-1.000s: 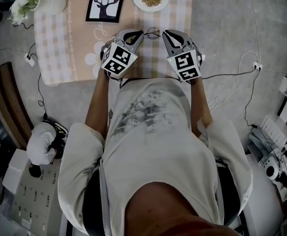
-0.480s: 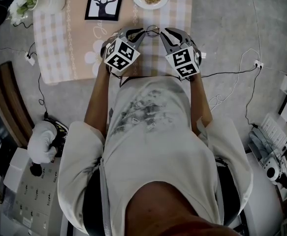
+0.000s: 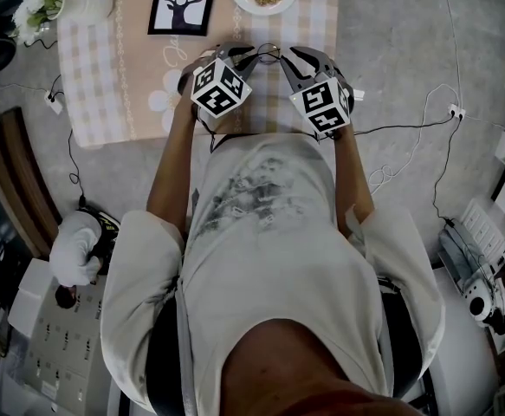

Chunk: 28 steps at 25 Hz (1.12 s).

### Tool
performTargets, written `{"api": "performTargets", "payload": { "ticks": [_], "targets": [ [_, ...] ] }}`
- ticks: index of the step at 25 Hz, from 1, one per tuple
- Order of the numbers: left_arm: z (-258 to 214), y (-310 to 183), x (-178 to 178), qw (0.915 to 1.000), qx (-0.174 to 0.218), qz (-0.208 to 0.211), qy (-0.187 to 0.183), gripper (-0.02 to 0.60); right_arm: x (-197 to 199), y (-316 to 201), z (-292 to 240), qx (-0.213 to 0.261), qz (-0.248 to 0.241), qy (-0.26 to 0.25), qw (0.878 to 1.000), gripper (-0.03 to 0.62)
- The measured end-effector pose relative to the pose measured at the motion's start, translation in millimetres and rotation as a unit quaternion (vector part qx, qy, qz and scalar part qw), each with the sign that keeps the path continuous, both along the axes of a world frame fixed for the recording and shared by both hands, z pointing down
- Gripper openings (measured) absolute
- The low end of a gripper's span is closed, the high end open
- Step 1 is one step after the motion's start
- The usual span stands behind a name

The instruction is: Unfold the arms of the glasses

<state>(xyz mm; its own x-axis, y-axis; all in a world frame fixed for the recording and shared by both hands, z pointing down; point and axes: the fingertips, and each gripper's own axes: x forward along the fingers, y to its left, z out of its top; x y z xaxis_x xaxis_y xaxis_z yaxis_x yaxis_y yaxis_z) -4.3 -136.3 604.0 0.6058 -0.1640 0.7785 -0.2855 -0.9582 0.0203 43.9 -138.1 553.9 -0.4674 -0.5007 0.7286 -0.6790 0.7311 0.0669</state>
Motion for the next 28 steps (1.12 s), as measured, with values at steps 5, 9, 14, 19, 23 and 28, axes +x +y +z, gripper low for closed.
{"api": "performTargets", "payload": {
  "ticks": [5, 9, 14, 19, 23, 28],
  "targets": [
    [8, 1, 4, 0.9998, -0.010, 0.014, -0.013, 0.072, 1, -1, 3, -0.005, -0.003, 0.002, 1.000, 0.104],
    [14, 4, 6, 0.9991, -0.019, 0.027, -0.024, 0.072, 3, -1, 5, -0.009, -0.003, 0.003, 1.000, 0.112],
    [23, 5, 9, 0.9981, -0.027, 0.038, -0.039, 0.074, 5, -1, 7, -0.013, -0.003, 0.005, 1.000, 0.117],
    [31, 7, 9, 0.9965, -0.034, 0.051, -0.057, 0.074, 6, 0, 10, -0.017, -0.002, 0.005, 1.000, 0.118],
    [37, 10, 10, 0.9951, -0.038, 0.058, -0.070, 0.074, 6, 0, 11, -0.018, -0.002, 0.004, 1.000, 0.117],
    [40, 10, 10, 0.9947, -0.045, 0.058, -0.072, 0.071, 5, 1, 12, -0.021, -0.003, 0.004, 1.000, 0.118]
  ]
}}
